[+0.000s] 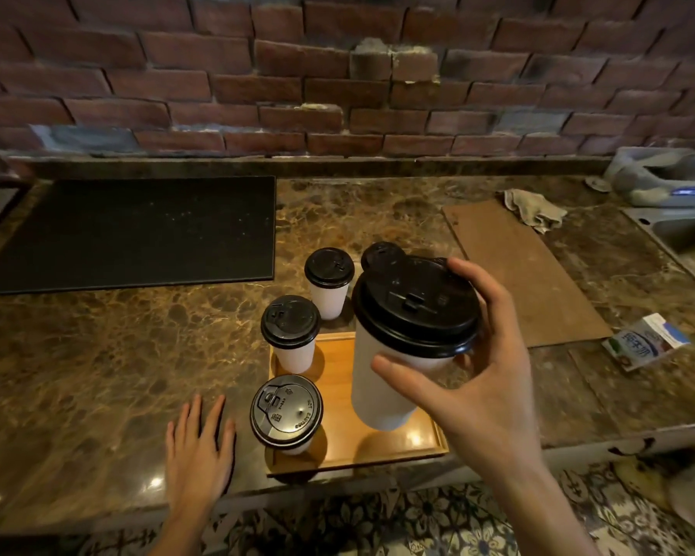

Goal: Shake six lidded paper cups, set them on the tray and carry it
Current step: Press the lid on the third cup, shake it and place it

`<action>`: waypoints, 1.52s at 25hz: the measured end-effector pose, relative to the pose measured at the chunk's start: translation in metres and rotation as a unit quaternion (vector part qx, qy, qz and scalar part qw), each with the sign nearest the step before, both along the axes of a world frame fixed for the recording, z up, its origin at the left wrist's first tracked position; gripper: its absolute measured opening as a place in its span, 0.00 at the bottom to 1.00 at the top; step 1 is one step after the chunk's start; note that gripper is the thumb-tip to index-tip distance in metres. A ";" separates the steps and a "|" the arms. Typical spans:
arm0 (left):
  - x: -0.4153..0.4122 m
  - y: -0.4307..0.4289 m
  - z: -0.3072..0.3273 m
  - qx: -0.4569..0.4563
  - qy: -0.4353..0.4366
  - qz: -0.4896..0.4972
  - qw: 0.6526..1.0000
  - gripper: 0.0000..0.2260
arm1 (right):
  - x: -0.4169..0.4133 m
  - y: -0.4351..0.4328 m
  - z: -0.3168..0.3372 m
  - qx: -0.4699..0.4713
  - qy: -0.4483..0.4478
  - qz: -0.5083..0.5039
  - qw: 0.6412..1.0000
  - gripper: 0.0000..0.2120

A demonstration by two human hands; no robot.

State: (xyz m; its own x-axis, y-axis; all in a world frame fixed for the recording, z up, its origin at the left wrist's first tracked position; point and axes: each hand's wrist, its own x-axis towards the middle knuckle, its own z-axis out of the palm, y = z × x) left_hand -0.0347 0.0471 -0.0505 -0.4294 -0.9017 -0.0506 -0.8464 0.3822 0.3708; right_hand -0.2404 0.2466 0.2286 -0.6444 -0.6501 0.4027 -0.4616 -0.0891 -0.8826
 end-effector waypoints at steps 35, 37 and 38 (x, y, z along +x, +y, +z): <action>-0.073 0.101 0.225 0.228 0.449 -0.198 0.841 0.36 | 0.017 -0.006 0.018 0.093 0.015 0.081 0.992 0.47; -0.073 0.102 0.230 0.227 0.457 -0.196 0.838 0.34 | 0.007 -0.005 0.028 0.138 0.004 0.111 0.984 0.52; -0.074 0.102 0.234 0.230 0.458 -0.193 0.836 0.34 | 0.000 -0.003 0.034 0.151 -0.011 0.124 0.981 0.53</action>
State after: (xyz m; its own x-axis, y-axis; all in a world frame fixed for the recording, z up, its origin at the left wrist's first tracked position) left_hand -0.1085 0.1495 0.1832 -0.7329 -0.6621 0.1565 0.0282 0.2002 0.9793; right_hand -0.2401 0.2432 0.2625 -0.4583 -0.8750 0.1561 -0.4396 0.0705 -0.8954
